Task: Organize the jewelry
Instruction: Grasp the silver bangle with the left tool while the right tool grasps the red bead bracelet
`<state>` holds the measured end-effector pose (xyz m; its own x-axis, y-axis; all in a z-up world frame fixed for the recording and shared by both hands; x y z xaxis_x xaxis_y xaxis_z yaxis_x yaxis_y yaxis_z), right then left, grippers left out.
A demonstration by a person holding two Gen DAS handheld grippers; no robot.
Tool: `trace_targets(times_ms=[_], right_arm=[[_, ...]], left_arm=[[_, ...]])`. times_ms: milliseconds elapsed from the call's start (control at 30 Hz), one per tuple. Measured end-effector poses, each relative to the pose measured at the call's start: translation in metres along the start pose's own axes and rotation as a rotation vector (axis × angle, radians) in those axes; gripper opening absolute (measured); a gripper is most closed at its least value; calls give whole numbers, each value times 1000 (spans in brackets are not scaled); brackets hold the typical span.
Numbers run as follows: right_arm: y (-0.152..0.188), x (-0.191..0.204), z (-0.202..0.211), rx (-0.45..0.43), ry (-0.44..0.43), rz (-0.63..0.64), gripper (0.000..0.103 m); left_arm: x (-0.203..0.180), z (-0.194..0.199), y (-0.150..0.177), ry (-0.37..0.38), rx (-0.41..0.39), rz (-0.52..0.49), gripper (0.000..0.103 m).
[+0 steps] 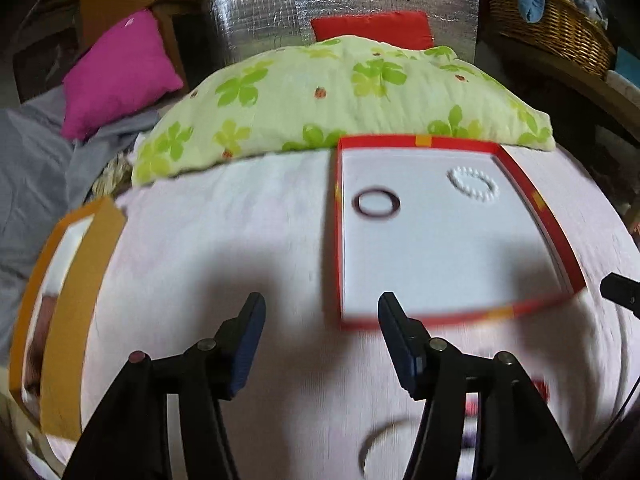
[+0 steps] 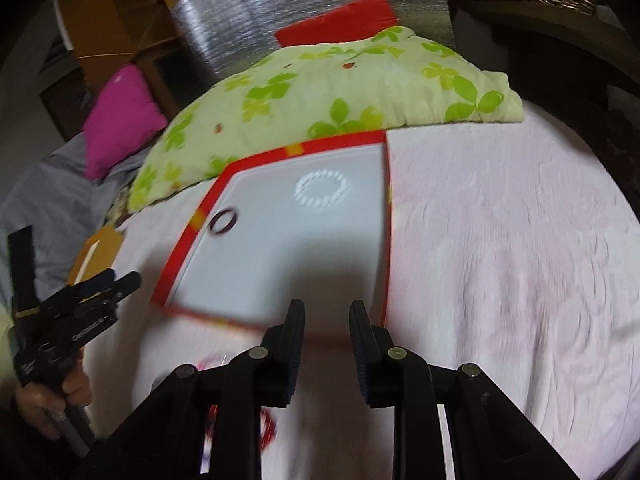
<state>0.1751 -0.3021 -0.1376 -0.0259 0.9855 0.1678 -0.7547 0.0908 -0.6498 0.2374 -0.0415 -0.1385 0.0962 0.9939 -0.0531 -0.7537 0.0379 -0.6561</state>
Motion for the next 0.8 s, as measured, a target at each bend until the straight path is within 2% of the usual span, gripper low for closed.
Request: trace_targets(times_ms=[33, 100, 300, 400, 467, 533, 633, 800], right_arm=[[10, 3, 5, 3, -12, 1, 37], [27, 10, 11, 14, -43, -5, 52], [53, 34, 15, 34, -102, 60, 52], [53, 44, 11, 39, -132, 93, 45], [54, 48, 10, 37, -154, 108, 44], [56, 50, 8, 41, -142, 129, 44], [58, 48, 2, 60, -131, 119, 38], [59, 48, -6, 91, -125, 118, 37]], left_arm=[[5, 4, 12, -2, 12, 4, 60], [10, 8, 30, 1, 33, 1, 60], [18, 13, 67, 15, 81, -34, 60], [18, 10, 71, 3, 89, -52, 60], [17, 8, 69, 30, 94, -29, 60], [13, 6, 69, 37, 105, -47, 60], [9, 6, 69, 40, 99, -54, 60], [8, -2, 74, 31, 133, -56, 60]])
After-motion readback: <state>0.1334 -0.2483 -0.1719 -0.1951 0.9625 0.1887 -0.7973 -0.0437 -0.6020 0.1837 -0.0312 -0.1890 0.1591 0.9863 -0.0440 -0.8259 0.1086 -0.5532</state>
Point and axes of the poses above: each gripper's, at about its wrist camera, not at the fingertips, and z roughly against the way its jaws point, x to its left, y to its underside, the point moved 2 cm from there along -z, roughly the way its jaws point, and after that the axes turned 11 degrees about z, right-handed, at the moved point
